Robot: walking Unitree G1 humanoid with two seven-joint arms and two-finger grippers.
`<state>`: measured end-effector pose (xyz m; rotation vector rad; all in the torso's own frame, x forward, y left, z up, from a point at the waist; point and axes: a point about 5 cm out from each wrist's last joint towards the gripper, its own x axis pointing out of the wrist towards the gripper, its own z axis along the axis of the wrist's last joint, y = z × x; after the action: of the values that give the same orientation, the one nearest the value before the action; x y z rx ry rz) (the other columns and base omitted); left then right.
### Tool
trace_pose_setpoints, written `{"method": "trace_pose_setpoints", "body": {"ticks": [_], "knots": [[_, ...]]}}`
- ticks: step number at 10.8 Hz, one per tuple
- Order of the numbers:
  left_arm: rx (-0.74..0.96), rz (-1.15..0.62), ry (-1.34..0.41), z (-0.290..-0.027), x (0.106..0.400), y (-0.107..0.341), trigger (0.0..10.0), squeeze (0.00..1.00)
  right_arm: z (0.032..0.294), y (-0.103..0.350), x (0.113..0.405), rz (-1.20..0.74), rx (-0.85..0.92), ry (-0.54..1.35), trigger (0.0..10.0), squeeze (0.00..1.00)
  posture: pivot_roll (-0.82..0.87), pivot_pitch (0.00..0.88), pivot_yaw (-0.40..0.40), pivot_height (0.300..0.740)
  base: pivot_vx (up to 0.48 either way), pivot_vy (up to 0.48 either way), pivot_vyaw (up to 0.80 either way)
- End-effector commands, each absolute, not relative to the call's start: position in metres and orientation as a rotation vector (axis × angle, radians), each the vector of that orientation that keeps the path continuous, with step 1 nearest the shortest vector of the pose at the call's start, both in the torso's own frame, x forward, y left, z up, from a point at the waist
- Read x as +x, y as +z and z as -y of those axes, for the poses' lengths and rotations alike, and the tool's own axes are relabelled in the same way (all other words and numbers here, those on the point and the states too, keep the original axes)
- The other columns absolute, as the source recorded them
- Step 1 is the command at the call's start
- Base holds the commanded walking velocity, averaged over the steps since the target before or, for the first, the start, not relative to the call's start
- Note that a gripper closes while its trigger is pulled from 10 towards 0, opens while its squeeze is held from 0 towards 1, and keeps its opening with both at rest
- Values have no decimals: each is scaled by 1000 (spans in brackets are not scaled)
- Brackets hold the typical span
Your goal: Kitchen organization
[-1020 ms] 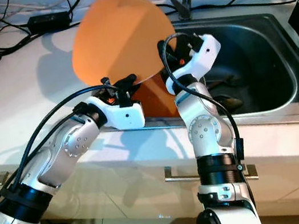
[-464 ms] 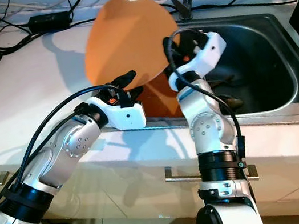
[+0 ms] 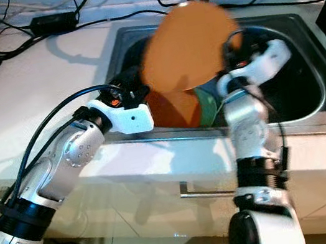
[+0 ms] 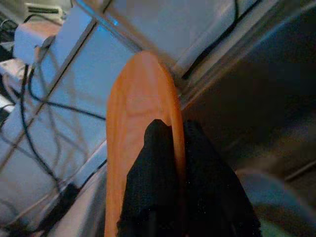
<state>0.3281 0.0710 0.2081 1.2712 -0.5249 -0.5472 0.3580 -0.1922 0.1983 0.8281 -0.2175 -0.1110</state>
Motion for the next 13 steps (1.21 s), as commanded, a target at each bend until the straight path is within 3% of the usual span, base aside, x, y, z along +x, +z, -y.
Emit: {"method": "trace_pose_setpoints", "body": {"ticks": [1, 2, 3, 6, 9, 11, 13], "knots": [[1231, 509, -509, -78, 329, 209, 10000, 0, 194, 207, 360, 262, 815, -110, 0, 0, 56, 105, 19, 740, 0, 0, 0], [1204, 486, -492, -82, 331, 207, 10000, 0, 195, 202, 361, 245, 770, -122, 0, 0, 57, 108, 20, 740, 0, 0, 0], [1140, 451, -472, -88, 332, 203, 10000, 0, 191, 192, 362, 219, 642, -105, 10000, 0, 61, 109, 19, 740, 0, 0, 0], [916, 361, -396, -100, 332, 195, 10000, 0, 184, 172, 365, 152, 489, -82, 10000, 0, 70, 113, 17, 740, 0, 0, 0], [480, 232, -250, -119, 336, 183, 10000, 0, 184, 167, 368, 146, 446, -81, 10000, 0, 68, 118, 15, 740, 0, 0, 0], [181, 137, -146, -135, 339, 166, 10000, 0, 178, 165, 366, 170, 302, -48, 10000, 0, 59, 112, 15, 740, 0, 0, 0], [186, 117, -130, -141, 338, 158, 10000, 0, 174, 160, 363, 173, 253, -26, 10000, 0, 58, 104, 17, 740, 0, 0, 0]]}}
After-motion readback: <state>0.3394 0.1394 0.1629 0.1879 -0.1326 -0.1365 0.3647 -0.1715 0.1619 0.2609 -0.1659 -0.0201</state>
